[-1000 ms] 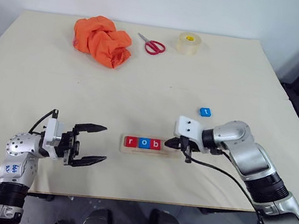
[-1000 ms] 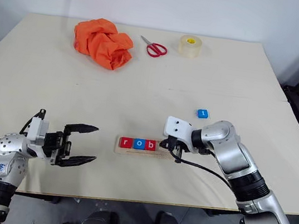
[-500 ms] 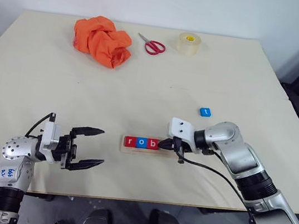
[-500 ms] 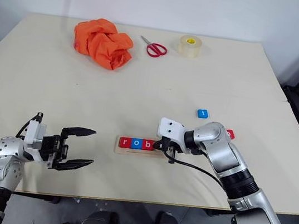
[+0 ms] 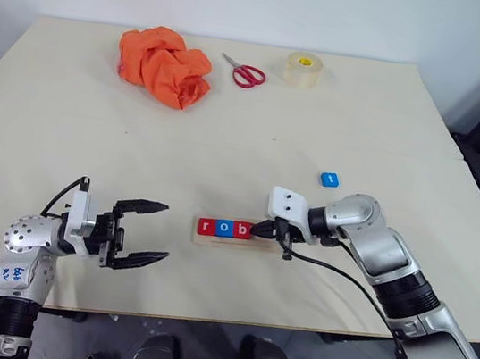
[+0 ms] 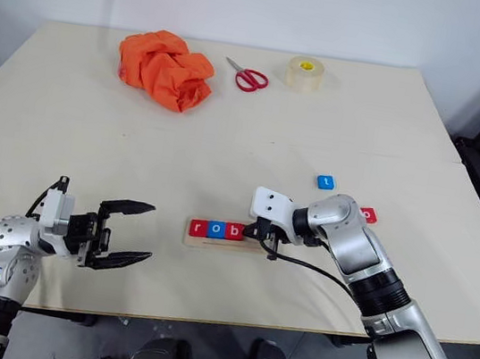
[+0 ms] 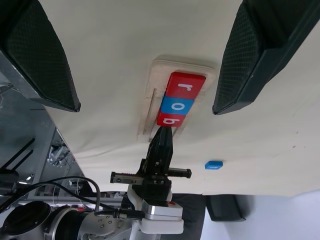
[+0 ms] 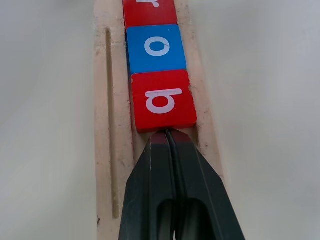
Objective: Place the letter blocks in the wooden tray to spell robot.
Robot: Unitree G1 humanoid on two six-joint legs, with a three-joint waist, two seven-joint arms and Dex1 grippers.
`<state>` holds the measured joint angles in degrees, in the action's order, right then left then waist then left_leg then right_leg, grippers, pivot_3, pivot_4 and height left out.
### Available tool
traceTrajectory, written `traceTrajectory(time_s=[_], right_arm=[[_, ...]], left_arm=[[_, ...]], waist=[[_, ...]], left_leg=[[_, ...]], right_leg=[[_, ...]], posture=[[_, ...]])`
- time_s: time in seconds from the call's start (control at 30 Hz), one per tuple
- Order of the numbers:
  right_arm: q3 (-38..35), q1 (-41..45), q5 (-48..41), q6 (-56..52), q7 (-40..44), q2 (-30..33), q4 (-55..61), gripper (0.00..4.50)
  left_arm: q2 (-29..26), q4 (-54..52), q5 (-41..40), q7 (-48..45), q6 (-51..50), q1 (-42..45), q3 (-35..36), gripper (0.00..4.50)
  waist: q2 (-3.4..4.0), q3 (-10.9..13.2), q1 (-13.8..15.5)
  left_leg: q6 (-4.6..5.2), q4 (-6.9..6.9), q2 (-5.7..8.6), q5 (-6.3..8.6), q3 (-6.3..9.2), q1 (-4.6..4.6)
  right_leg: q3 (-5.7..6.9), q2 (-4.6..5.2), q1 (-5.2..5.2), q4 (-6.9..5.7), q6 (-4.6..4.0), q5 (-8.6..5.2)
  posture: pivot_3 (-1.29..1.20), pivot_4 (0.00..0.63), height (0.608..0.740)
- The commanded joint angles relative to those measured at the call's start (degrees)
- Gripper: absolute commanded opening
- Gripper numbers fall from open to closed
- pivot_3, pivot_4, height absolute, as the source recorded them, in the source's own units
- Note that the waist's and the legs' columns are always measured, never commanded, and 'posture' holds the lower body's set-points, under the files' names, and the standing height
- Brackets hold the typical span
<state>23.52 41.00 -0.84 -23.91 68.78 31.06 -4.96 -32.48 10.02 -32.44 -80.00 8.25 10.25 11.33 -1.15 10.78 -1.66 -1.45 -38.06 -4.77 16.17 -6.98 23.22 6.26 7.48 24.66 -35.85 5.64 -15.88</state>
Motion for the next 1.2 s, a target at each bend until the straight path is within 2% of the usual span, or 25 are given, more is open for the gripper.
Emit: traceTrajectory(time_s=[0.03,0.13,0.23,0.43,0.6,0.77,0.93,1.2], right_arm=[[-2.6,0.3,-0.7,-1.3,-0.4,1.9,3.0,0.04],[-5.6,-1.4,-3.3,-4.3,0.2,4.9,8.1,0.04],[-8.8,-4.0,-6.0,-7.5,0.1,7.6,13.0,0.67],[-16.0,-9.2,-9.5,-13.3,-4.1,10.8,18.2,2.71],[-29.7,-19.3,-12.5,-18.2,-11.6,12.8,23.5,4.46],[-43.2,-29.6,-15.3,-25.3,-20.3,10.4,30.6,4.48],[-52.6,-39.7,-15.7,-24.7,-28.2,4.9,35.6,4.48],[-58.3,-47.8,-19.1,-23.2,-34.1,-1.6,40.3,4.48]], left_arm=[[-0.1,0.3,-0.6,-0.7,0.3,0.9,0.3,4.5],[0.0,1.5,-0.6,-1.6,0.3,1.7,0.0,4.5],[0.1,3.1,-0.4,-2.5,0.4,2.9,-0.3,4.5],[0.4,6.6,0.0,-3.9,1.0,5.4,-0.9,4.5],[1.3,9.5,0.5,-5.2,1.8,7.8,-1.6,4.5],[2.0,13.5,0.6,-6.1,3.9,10.8,-0.8,4.5],[1.4,16.0,0.8,-9.0,3.2,12.3,-1.6,4.5],[0.5,17.3,0.7,-11.4,1.8,13.0,-3.2,4.5]], waist=[[0.0,0.0,0.0],[0.0,0.0,0.1],[0.0,0.0,0.2],[0.0,0.0,0.2],[-0.01,0.0,0.4],[-0.01,0.0,1.4],[-0.01,0.0,1.6],[-0.02,0.0,1.5]], left_leg=[[0.0,0.0,0.0,0.0,0.0,0.0],[0.0,0.0,0.01,0.0,-0.01,0.01],[0.0,0.0,0.02,0.02,0.01,0.03],[0.02,0.0,0.02,0.03,0.01,0.03],[0.02,0.01,0.02,0.03,0.02,0.02],[0.04,-0.01,0.05,0.05,0.02,0.02],[0.05,0.0,0.05,0.05,0.06,0.0],[0.06,0.0,0.04,0.05,0.08,-0.04]], right_leg=[[0.0,0.0,0.0,0.0,0.0,0.0],[0.0,0.01,0.01,0.01,0.0,0.0],[0.0,0.01,-0.01,0.05,0.0,0.0],[0.0,0.01,-0.02,0.07,0.0,0.0],[0.0,0.0,-0.03,0.09,0.0,0.0],[-0.01,0.01,-0.05,0.12,0.0,0.0],[0.0,0.0,-0.09,0.12,0.0,0.0],[-0.04,-0.03,-0.1,0.06,0.01,0.0]], posture=[[0.0,0.15,0.74],[0.0,0.15,0.74],[0.0,0.15,0.74],[0.0,0.15,0.74],[0.0,0.15,0.74],[0.0,0.15,0.74],[0.0,0.15,0.74],[0.0,0.15,0.74]])
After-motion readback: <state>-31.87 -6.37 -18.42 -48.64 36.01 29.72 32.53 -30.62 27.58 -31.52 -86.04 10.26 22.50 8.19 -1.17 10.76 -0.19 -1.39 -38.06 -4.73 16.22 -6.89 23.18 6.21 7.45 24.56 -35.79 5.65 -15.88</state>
